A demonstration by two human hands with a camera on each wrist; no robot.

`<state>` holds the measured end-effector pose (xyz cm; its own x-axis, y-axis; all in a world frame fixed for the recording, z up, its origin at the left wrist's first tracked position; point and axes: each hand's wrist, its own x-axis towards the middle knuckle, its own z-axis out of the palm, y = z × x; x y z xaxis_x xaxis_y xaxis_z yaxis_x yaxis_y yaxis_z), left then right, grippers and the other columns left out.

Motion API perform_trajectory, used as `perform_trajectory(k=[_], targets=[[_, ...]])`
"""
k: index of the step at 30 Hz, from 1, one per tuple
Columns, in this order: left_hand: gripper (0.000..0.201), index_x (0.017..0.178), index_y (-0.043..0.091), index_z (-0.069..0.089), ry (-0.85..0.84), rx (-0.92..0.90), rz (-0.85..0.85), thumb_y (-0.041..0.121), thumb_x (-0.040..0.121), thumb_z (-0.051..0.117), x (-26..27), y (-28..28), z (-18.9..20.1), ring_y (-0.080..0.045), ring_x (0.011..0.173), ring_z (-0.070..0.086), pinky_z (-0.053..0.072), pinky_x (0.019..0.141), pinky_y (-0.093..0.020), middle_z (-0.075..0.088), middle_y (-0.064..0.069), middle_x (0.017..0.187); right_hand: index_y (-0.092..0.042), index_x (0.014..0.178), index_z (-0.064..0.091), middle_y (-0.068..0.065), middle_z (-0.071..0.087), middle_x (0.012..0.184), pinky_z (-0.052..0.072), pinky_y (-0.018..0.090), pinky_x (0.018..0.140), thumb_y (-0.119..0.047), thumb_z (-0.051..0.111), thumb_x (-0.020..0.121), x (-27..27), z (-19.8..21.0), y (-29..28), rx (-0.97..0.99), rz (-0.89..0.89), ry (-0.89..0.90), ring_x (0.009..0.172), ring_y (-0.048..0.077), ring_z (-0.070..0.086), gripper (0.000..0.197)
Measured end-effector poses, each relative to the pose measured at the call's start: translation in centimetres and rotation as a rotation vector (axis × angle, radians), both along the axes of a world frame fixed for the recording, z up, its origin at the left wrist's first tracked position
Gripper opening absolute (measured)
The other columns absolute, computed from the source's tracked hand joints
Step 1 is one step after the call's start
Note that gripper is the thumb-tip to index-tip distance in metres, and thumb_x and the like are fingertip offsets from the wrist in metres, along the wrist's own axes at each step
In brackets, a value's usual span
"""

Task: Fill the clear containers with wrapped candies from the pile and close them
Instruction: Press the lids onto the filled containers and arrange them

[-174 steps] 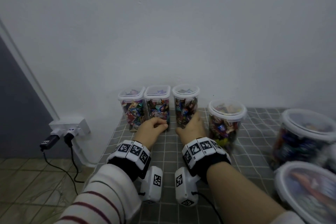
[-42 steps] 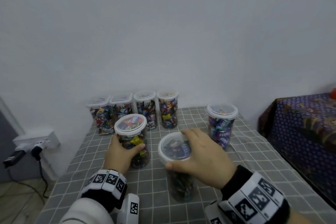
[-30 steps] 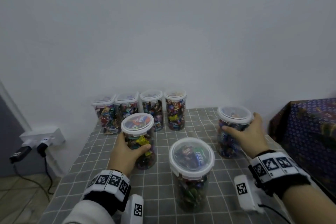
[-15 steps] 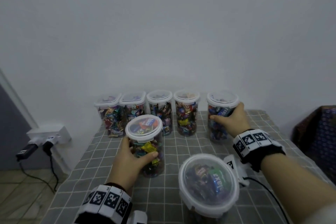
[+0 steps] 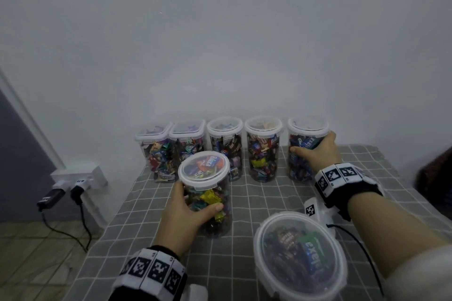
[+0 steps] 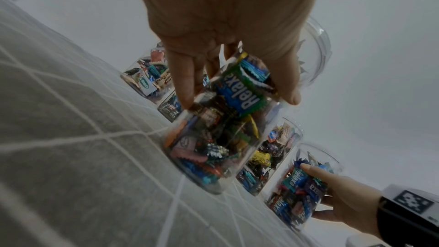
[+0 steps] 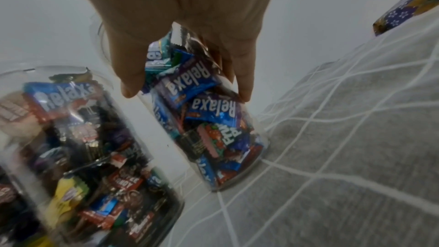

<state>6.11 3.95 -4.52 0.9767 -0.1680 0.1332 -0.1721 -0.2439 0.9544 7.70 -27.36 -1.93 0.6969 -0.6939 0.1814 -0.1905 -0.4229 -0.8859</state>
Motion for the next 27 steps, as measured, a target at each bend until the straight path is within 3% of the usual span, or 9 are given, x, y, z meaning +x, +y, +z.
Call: perform_trajectory(k=[3,7,12,15,19,21,23,25,27], targets=[[0.083,0.125,0.042,0.035,-0.009,0.012,0.004,0.024,0.062,0.086,0.0,0.0,0.0,-0.009,0.109,0.051,0.042,0.1,-0.037,0.051,0.026,0.115,0.001,0.127,0.031,0.02,0.05,0.13,0.042,0.038,0.092,-0.019,0.082,0.07,-0.2,0.2,0.0,0.006,0.013,0.012,0.117,0.035,0.051,0.079],[0.084,0.128,0.041,0.034,-0.014,0.038,0.016,0.025,0.064,0.085,-0.1,0.0,0.0,-0.013,0.115,0.049,0.041,0.102,-0.039,0.052,0.013,0.123,-0.003,0.125,0.038,0.016,0.055,0.127,0.045,0.044,0.097,-0.021,0.084,0.066,-2.1,-0.2,-0.1,-0.081,0.118,0.193,0.113,0.033,0.055,0.077],[0.089,0.138,0.034,0.033,-0.005,0.053,0.02,0.024,0.066,0.084,-0.3,-0.1,0.4,-0.014,0.119,0.046,0.039,0.102,-0.037,0.05,0.011,0.127,-0.018,0.138,0.035,0.005,0.047,0.137,0.043,0.032,0.098,-0.032,0.068,0.083,-9.6,1.1,0.7,-0.46,0.455,0.697,0.118,0.02,0.051,0.065],[0.092,0.142,0.031,0.032,-0.008,0.093,0.046,0.03,0.066,0.084,-0.5,-0.3,0.5,-0.019,0.124,0.047,0.039,0.104,-0.041,0.05,0.005,0.135,-0.031,0.141,0.025,-0.004,0.041,0.139,0.043,0.027,0.099,-0.039,0.07,0.078,-14.2,1.4,1.2,-0.358,0.73,0.802,0.119,0.011,0.045,0.078],[0.092,0.142,0.028,0.033,-0.024,0.111,0.087,0.03,0.066,0.085,-1.2,-0.9,0.6,-0.021,0.123,0.049,0.04,0.103,-0.042,0.051,0.001,0.135,-0.047,0.139,0.012,-0.012,0.035,0.143,0.043,0.022,0.096,-0.053,0.074,0.052,-18.0,1.3,3.3,-0.107,0.951,0.666,0.128,0.006,0.037,0.107],[0.091,0.141,0.028,0.034,-0.036,0.115,0.097,0.03,0.066,0.085,-1.7,-1.3,0.7,-0.023,0.122,0.05,0.041,0.102,-0.042,0.052,0.0,0.135,-0.055,0.132,0.012,-0.02,0.035,0.14,0.04,0.012,0.09,-0.04,0.08,0.06,-19.1,1.4,5.0,0.018,0.994,0.531,0.129,0.001,0.036,0.101],[0.091,0.142,0.026,0.033,-0.039,0.127,0.097,0.03,0.067,0.084,-2.2,-1.7,0.7,-0.023,0.121,0.051,0.042,0.101,-0.042,0.052,0.0,0.136,-0.051,0.126,0.02,-0.028,0.037,0.132,0.038,0.004,0.085,-0.022,0.082,0.068,-19.6,1.4,6.5,0.091,0.995,0.413,0.12,-0.012,0.039,0.09],[0.09,0.141,0.024,0.034,-0.041,0.135,0.092,0.031,0.067,0.084,-2.8,-2.0,0.8,-0.023,0.12,0.051,0.042,0.1,-0.04,0.052,0.0,0.135,-0.048,0.126,0.024,-0.029,0.041,0.129,0.038,0.001,0.084,-0.021,0.083,0.063,-19.7,1.3,7.8,0.122,0.991,0.311,0.112,-0.019,0.043,0.091],[0.087,0.139,0.024,0.037,-0.043,0.142,0.083,0.033,0.066,0.084,-3.3,-2.3,0.8,-0.023,0.119,0.053,0.043,0.099,-0.04,0.054,0.002,0.132,-0.047,0.127,0.024,-0.024,0.045,0.13,0.04,0.005,0.087,-0.023,0.081,0.059,-19.7,1.1,8.6,0.131,0.966,0.242,0.112,-0.016,0.045,0.092]])
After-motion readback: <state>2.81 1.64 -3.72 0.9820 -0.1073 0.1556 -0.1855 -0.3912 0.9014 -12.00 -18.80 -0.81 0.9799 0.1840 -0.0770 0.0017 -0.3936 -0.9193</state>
